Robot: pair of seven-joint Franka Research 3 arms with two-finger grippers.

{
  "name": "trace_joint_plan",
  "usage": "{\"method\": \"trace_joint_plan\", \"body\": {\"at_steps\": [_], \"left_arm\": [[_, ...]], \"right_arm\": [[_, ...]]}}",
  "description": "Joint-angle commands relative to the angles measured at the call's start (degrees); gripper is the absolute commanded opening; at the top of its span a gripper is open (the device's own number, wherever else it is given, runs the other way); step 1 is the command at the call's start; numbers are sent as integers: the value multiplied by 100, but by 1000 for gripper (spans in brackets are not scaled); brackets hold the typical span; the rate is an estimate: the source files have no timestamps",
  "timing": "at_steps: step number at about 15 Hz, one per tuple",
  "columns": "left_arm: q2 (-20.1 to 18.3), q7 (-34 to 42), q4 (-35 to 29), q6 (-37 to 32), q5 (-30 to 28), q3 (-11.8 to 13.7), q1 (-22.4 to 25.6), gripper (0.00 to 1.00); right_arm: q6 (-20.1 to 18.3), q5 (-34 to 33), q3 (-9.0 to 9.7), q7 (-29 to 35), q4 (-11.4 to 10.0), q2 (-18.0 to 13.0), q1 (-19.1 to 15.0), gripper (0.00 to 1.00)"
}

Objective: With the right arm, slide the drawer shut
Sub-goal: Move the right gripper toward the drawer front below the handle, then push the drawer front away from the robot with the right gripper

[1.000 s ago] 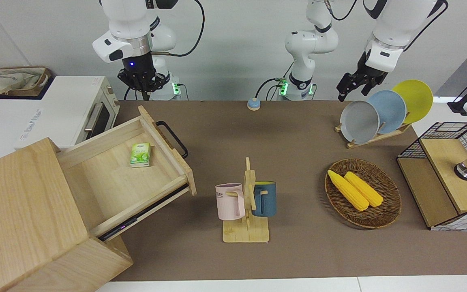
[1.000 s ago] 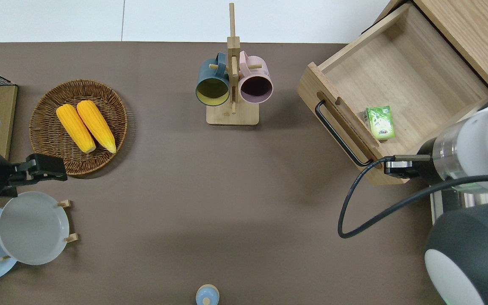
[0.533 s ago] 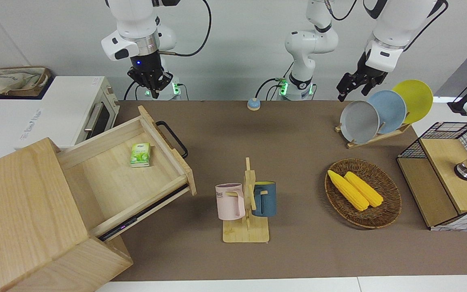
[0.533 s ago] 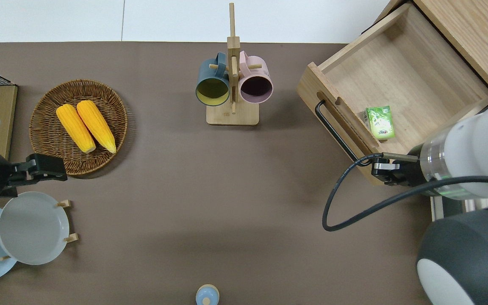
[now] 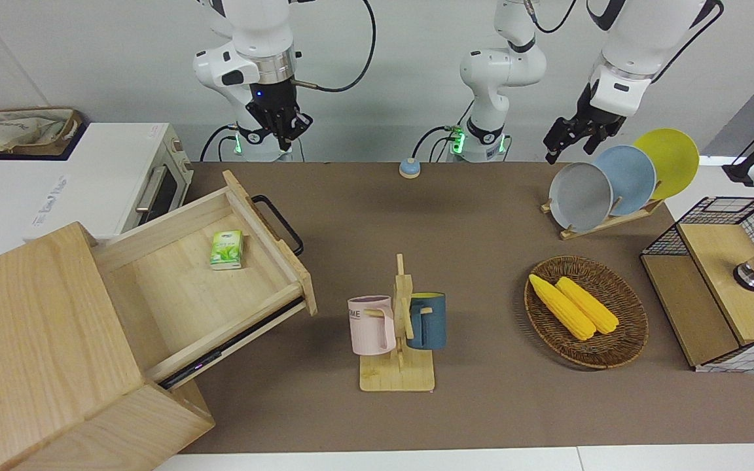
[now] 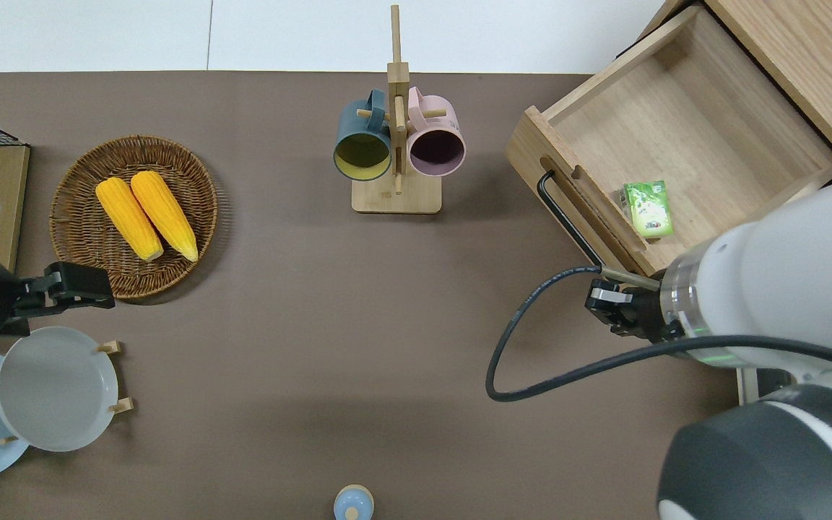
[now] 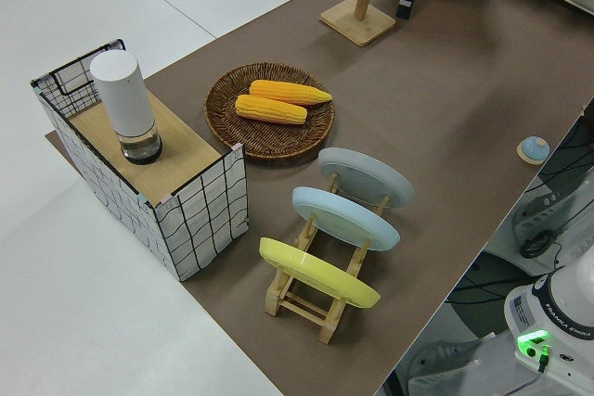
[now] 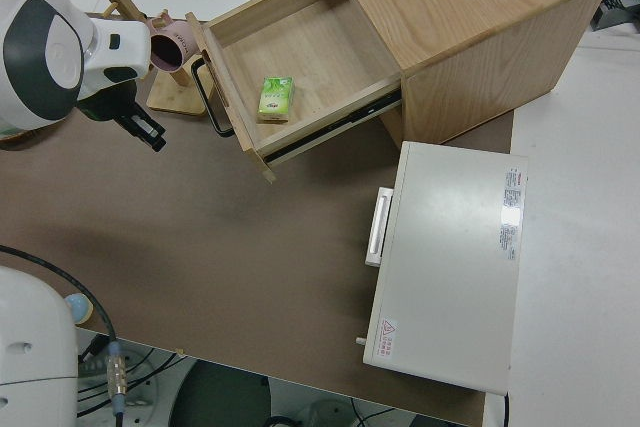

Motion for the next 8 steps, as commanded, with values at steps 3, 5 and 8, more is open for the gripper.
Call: {"method": "trace_joint_plan", "body": {"at_steps": [3, 5, 8], "left_arm": [[-48, 51, 21, -89, -5, 25, -7, 993], [-48, 51, 21, -89, -5, 25, -7, 993], [-48, 51, 21, -89, -5, 25, -7, 993]], "right_arm": [[936, 101, -56, 1176, -825, -75, 377, 0], [1402, 92, -56, 1694, -1125, -22, 421, 0], [1589, 92, -73, 1845, -1231, 39, 421, 0]]}}
